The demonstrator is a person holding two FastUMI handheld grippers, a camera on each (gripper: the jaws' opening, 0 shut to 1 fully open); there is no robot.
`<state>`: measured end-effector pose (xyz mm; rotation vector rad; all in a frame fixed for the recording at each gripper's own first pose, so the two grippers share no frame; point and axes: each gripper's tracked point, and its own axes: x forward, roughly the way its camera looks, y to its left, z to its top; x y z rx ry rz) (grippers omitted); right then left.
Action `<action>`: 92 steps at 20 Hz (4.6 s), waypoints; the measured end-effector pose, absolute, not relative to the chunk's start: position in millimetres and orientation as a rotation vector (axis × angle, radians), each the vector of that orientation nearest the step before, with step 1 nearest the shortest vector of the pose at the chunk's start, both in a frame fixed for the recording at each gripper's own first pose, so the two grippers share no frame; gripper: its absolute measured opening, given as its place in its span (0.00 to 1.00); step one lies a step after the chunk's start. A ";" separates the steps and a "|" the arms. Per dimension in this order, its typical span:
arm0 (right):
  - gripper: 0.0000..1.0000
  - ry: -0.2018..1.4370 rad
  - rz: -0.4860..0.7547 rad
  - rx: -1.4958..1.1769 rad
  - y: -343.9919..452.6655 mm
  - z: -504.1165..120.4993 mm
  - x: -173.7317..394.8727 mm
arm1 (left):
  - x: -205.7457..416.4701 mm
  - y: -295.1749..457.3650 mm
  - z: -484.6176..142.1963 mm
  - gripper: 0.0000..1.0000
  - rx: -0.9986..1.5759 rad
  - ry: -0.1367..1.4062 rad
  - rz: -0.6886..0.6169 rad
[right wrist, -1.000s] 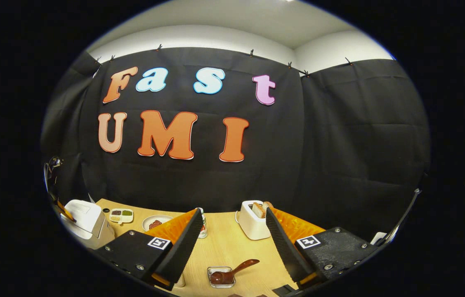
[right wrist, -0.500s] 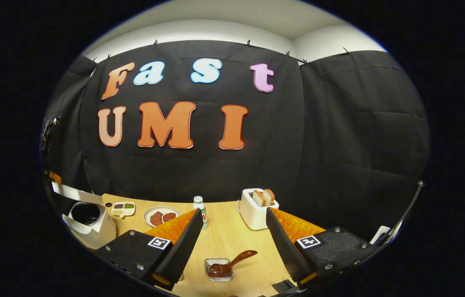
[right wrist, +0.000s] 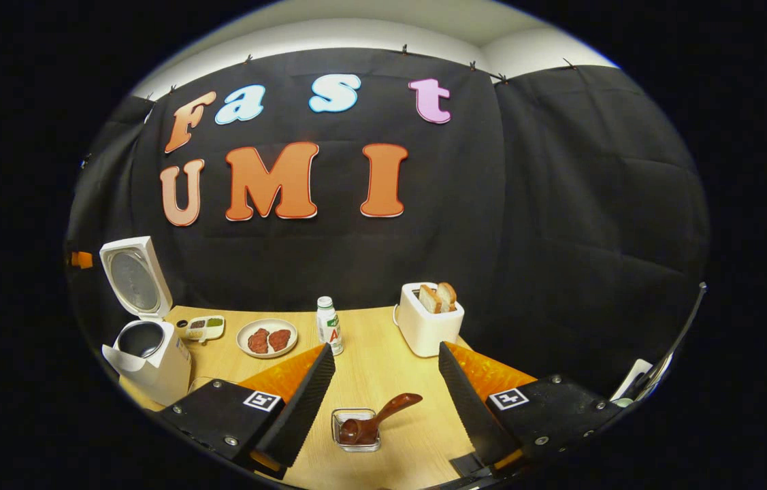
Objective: Close the left gripper, press the button to open the rice cooker; take a wooden spoon from the chopstick holder with the right hand, scoop a spoonful of rice and pour it into the rice cooker, then put the wooden spoon back into the chopstick holder.
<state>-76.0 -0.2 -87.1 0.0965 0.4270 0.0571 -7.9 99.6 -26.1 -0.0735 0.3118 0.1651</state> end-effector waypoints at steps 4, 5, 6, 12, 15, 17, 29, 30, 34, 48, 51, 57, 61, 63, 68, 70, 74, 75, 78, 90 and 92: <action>0.95 0.521 0.078 0.160 -4.3 -131.4 -68.5 | -21.6 96.0 -24.6 0.36 0.014 0.296 0.218; 0.95 0.552 0.074 0.179 -8.4 -146.0 -67.4 | -23.9 88.9 -25.3 0.40 -0.021 0.292 0.212; 0.96 0.587 0.071 0.198 -12.1 -160.0 -66.8 | -27.5 81.2 -26.5 0.41 -0.056 0.293 0.202; 0.95 0.749 0.081 0.252 -29.1 -238.6 -56.3 | -40.4 45.5 -20.1 0.75 -0.057 0.279 0.185; 0.91 0.786 0.134 0.377 -19.6 -250.1 -51.5 | -44.3 22.4 -14.4 0.73 -0.040 0.278 0.188; 0.85 0.813 0.175 0.423 -9.6 -258.7 -52.0 | -48.4 5.1 -12.0 0.73 -0.031 0.274 0.188; 0.75 0.951 0.424 0.514 56.5 -292.4 -24.0 | -98.2 -34.8 -15.6 0.75 0.045 0.313 0.276; 0.75 0.975 0.431 0.516 62.1 -297.3 -23.5 | -101.2 -34.6 -17.6 0.75 0.043 0.325 0.287; 0.48 1.005 0.416 0.525 69.1 -306.2 -14.9 | -116.7 -28.1 -20.9 0.75 0.050 0.342 0.322; 0.18 0.817 0.234 0.548 46.0 -277.5 -58.6 | -76.1 -20.3 -47.6 0.75 0.046 0.344 0.161; 0.18 0.760 0.179 0.533 45.3 -272.2 -73.0 | -65.1 -9.2 -44.8 0.75 0.060 0.328 0.132; 0.11 0.784 0.070 0.556 40.7 -271.8 -74.7 | -47.9 -5.3 -37.4 0.75 0.090 0.283 0.058; 0.11 0.692 0.063 0.544 38.0 -226.4 -61.7 | -43.2 6.1 -35.1 0.75 0.062 0.261 0.040; 0.11 0.646 0.074 0.543 39.6 -200.3 -58.1 | -42.5 12.0 -34.0 0.76 0.017 0.253 0.027; 0.11 0.584 0.132 0.583 63.4 -147.6 -54.7 | -40.4 43.6 -38.1 0.92 0.020 0.230 0.067; 0.11 0.593 0.185 0.614 87.1 -136.3 -57.2 | -43.5 56.2 -44.6 0.96 0.008 0.237 0.081; 0.11 0.629 0.255 0.632 135.3 -134.9 -59.6 | -49.9 87.4 -57.4 0.96 -0.011 0.257 0.121; 0.11 0.642 0.273 0.608 146.0 -137.4 -63.3 | -52.3 96.2 -61.7 0.92 -0.014 0.262 0.134; 0.11 0.662 0.336 0.514 181.0 -142.2 -76.3 | -57.7 118.8 -74.7 0.92 -0.028 0.285 0.165; 0.11 0.515 0.391 -0.127 251.1 -183.9 -82.1 | -65.7 170.4 -100.5 0.92 -0.039 0.340 0.211; 0.11 0.503 0.420 -0.201 258.2 -194.8 -90.6 | -68.2 174.8 -104.2 0.96 -0.047 0.348 0.223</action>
